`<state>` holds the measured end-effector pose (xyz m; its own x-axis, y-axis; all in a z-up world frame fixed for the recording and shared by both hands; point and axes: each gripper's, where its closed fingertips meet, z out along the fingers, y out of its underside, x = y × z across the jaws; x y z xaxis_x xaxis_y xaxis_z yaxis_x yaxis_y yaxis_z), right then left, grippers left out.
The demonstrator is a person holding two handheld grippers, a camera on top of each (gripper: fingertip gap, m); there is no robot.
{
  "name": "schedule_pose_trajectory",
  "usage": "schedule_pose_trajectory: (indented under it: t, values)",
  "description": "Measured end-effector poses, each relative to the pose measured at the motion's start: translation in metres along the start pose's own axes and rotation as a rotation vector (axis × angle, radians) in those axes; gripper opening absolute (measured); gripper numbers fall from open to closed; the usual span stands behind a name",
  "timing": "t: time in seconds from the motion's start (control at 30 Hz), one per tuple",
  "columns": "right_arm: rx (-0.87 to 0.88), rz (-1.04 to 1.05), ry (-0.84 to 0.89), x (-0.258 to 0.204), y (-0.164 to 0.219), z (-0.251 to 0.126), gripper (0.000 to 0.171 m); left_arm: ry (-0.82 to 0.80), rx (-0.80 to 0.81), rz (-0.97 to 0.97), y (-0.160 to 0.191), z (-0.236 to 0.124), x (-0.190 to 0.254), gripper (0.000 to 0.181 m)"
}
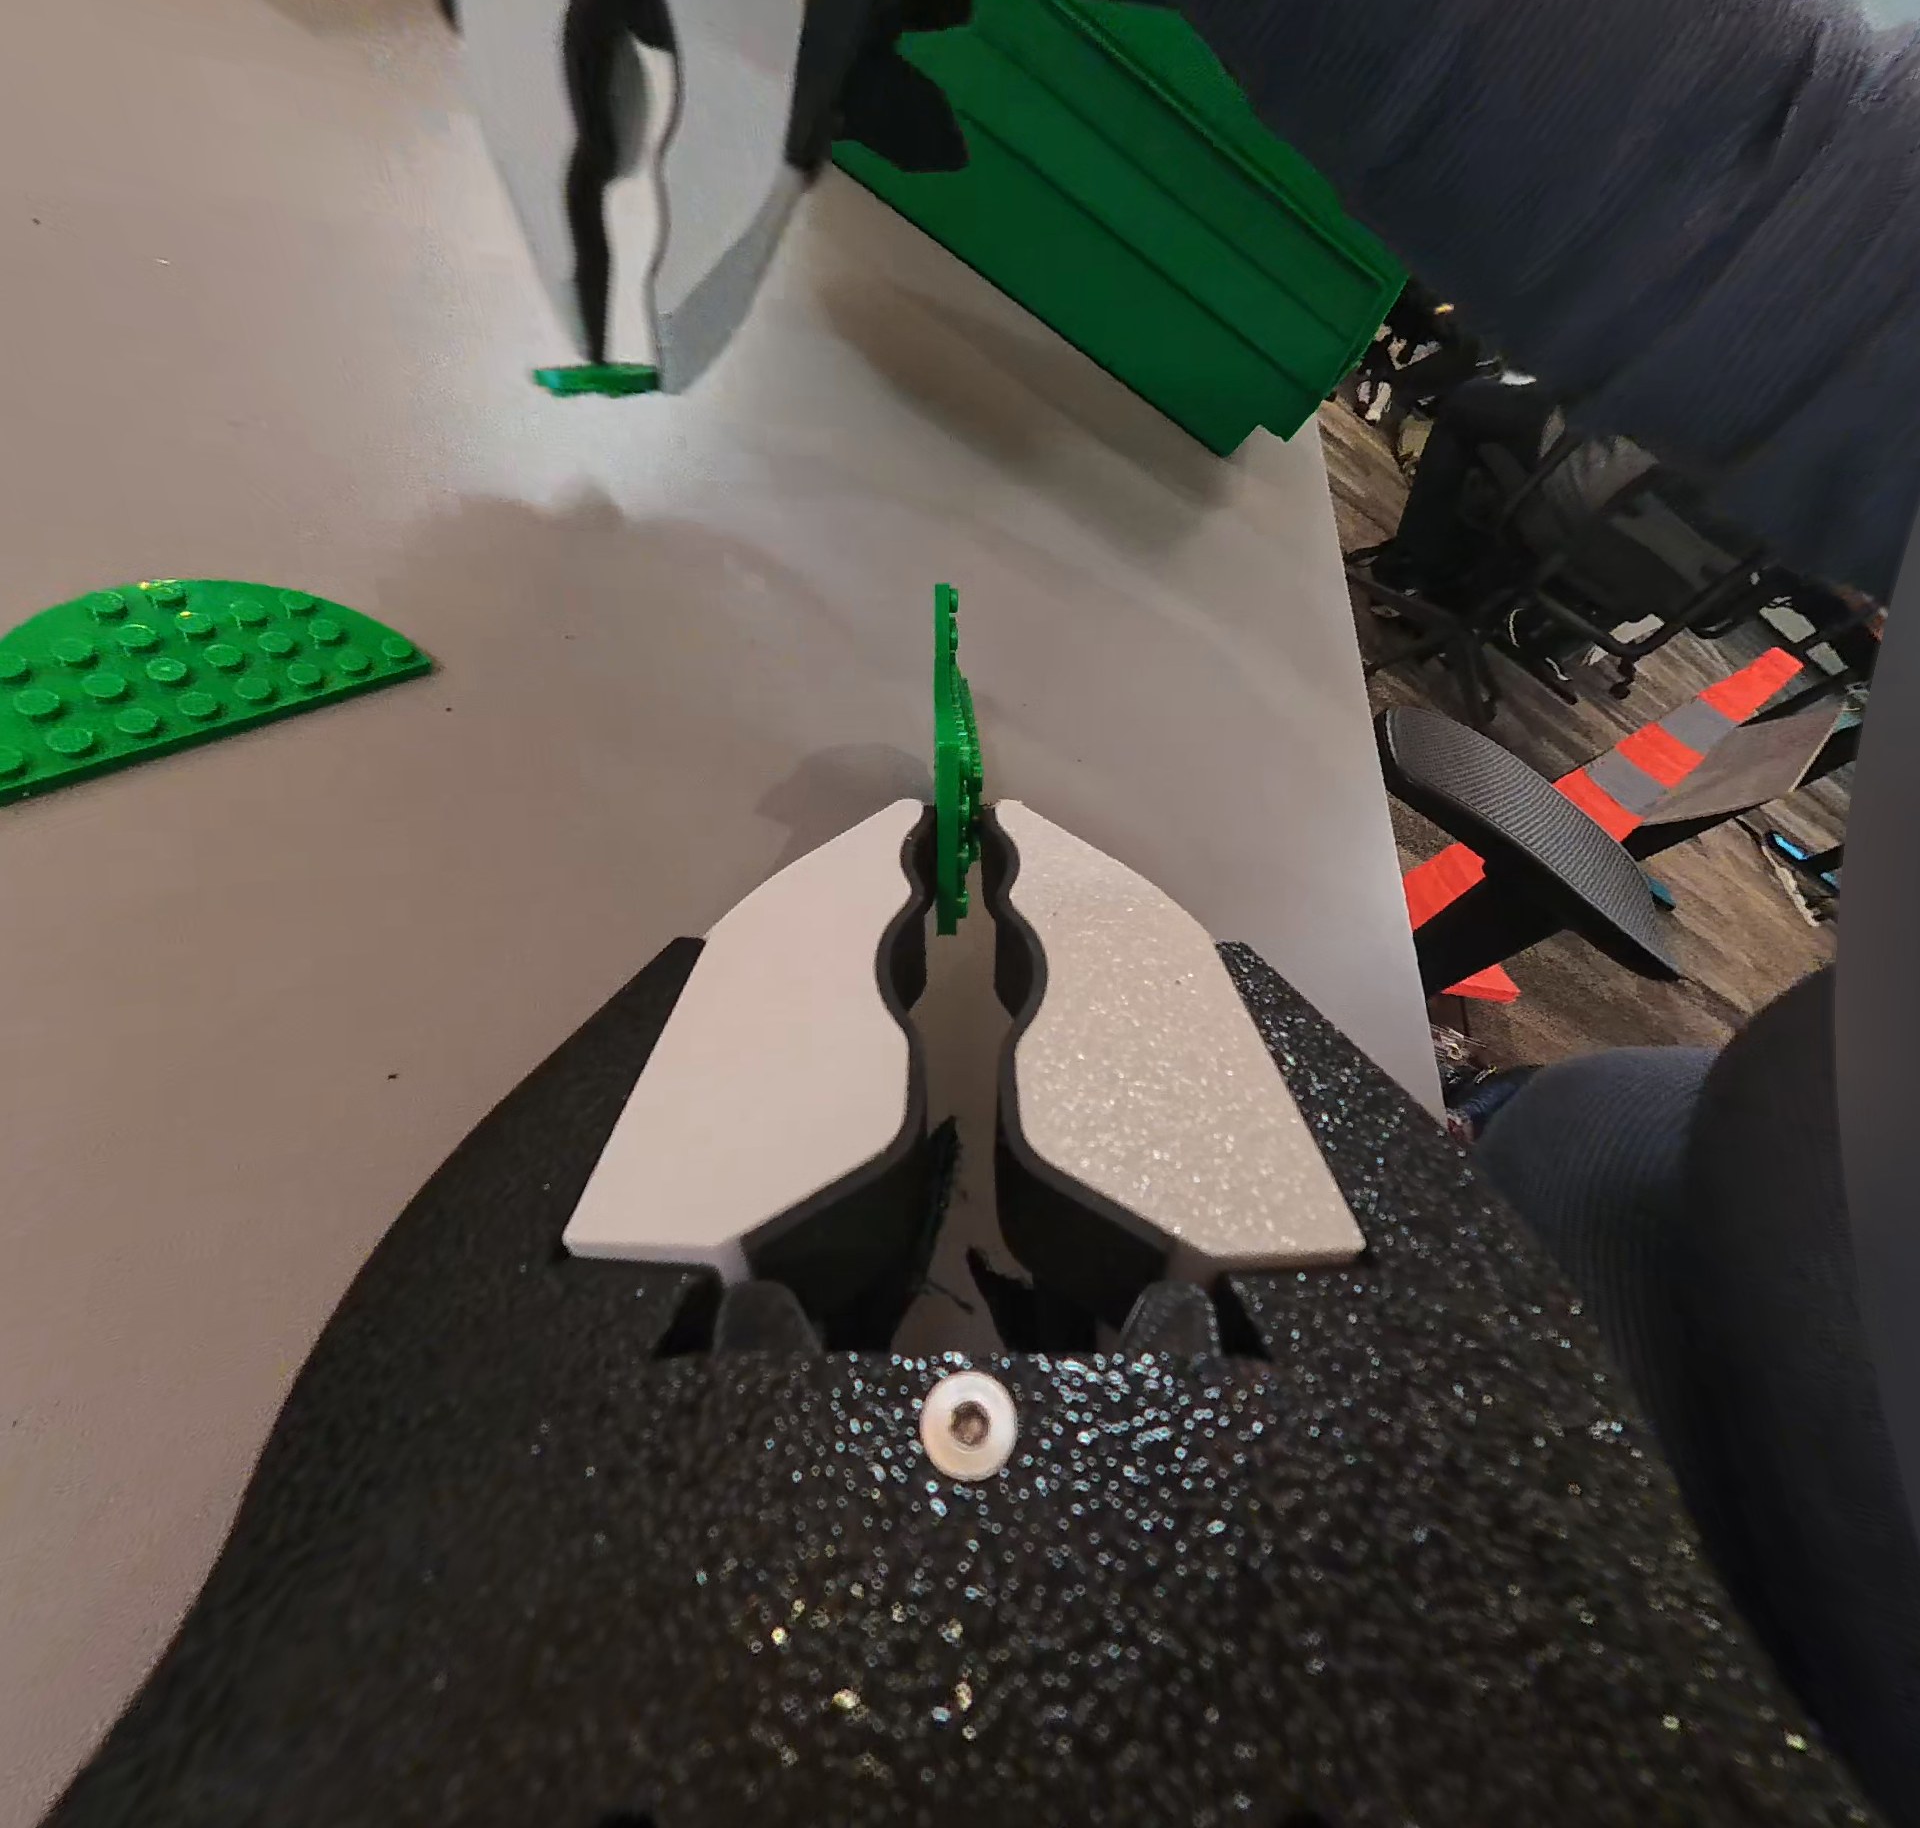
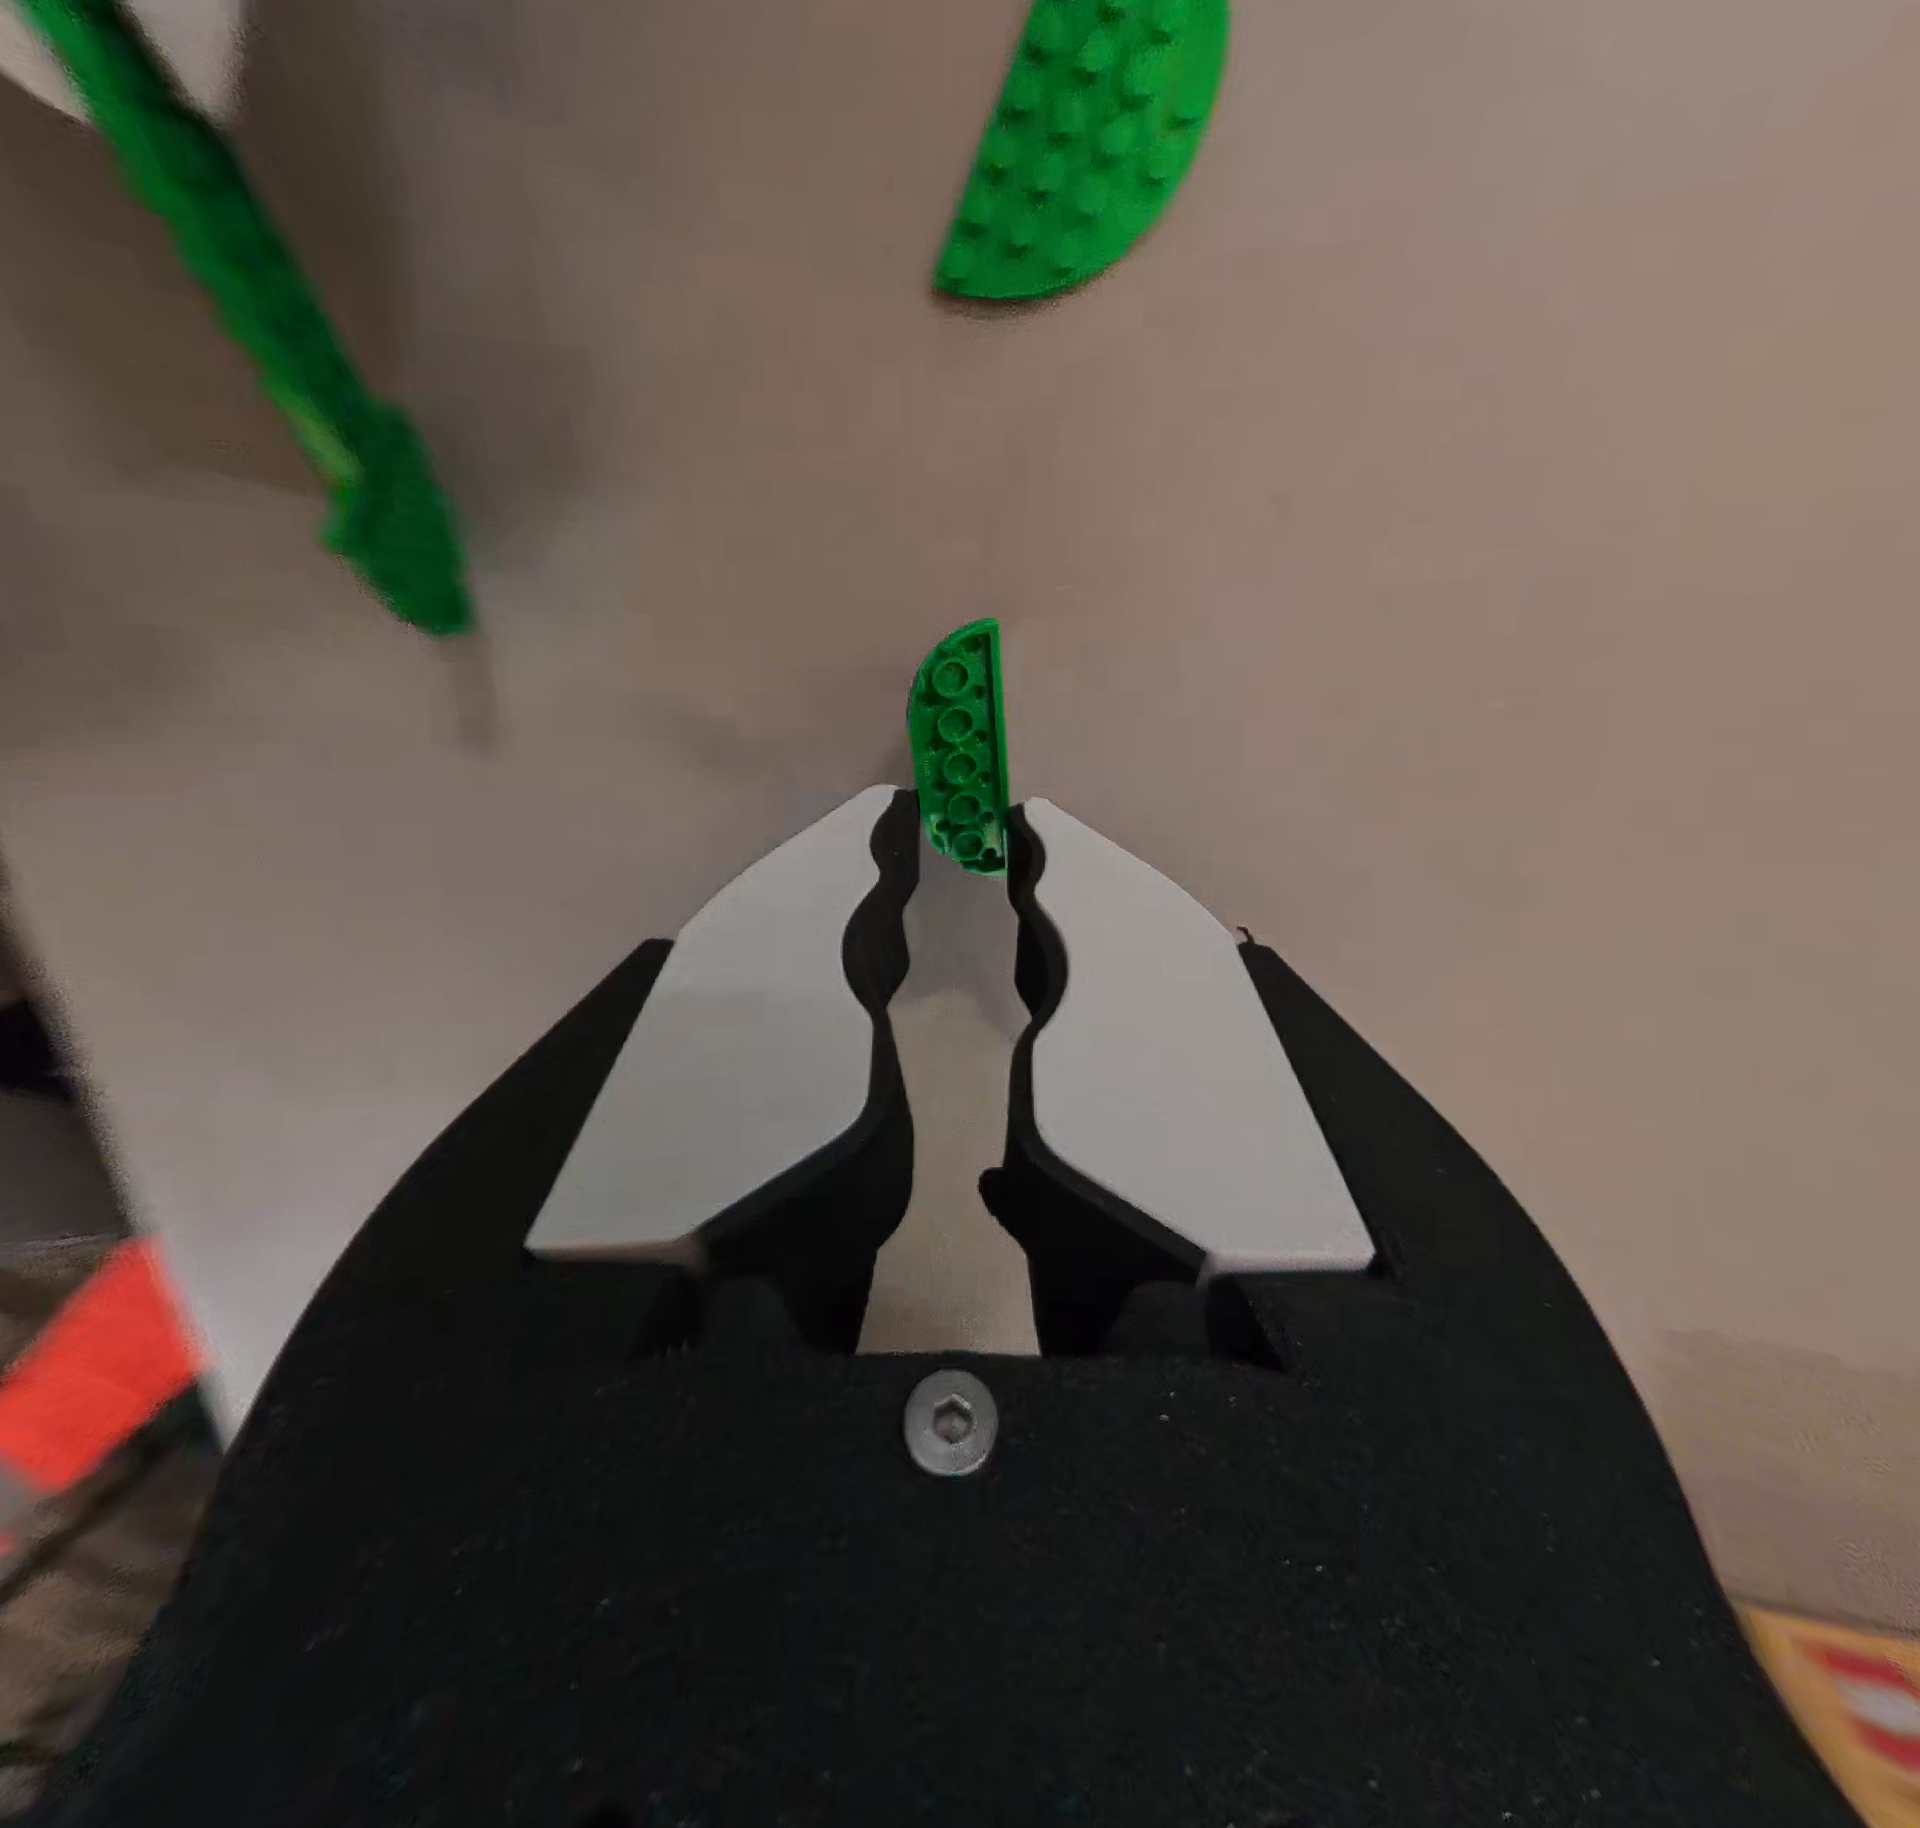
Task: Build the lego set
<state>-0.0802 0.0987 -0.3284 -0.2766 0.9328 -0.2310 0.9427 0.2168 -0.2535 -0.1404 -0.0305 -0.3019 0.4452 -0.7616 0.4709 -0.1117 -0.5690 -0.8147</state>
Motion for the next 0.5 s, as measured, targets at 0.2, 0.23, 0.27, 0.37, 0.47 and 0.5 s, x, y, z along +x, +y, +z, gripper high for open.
schedule_pose_trajectory:
  t: [0.2, 0.23, 0.27, 0.37, 0.47, 0.5]
  values:
    - [0.065, 0.324, -0.473, -0.081, 0.02, -0.001, 0.016, 0.016, 0.007, -0.017, 0.0, -0.001, 0.001, 0.007]
    - [0.053, 0.368, -0.557, -0.096, 0.025, 0.002, 0.016, 0.019, 0.006, -0.017, 0.0, -0.001, 0.001, 0.007]
    - [0.039, 0.414, -0.635, -0.11, 0.029, 0.004, 0.016, 0.022, 0.006, -0.018, 0.0, 0.0, 0.002, 0.007]
    - [-0.002, 0.507, -0.783, -0.139, 0.039, 0.013, 0.016, 0.038, -0.001, -0.023, 0.001, 0.0, 0.004, 0.007]
    - [-0.08, 0.556, -0.764, -0.147, 0.053, 0.026, 0.016, 0.052, -0.007, -0.031, 0.003, 0.001, 0.007, 0.007]
    - [-0.099, 0.571, -0.748, -0.147, 0.056, 0.029, 0.016, 0.058, -0.008, -0.036, 0.003, 0.001, 0.007, 0.007]
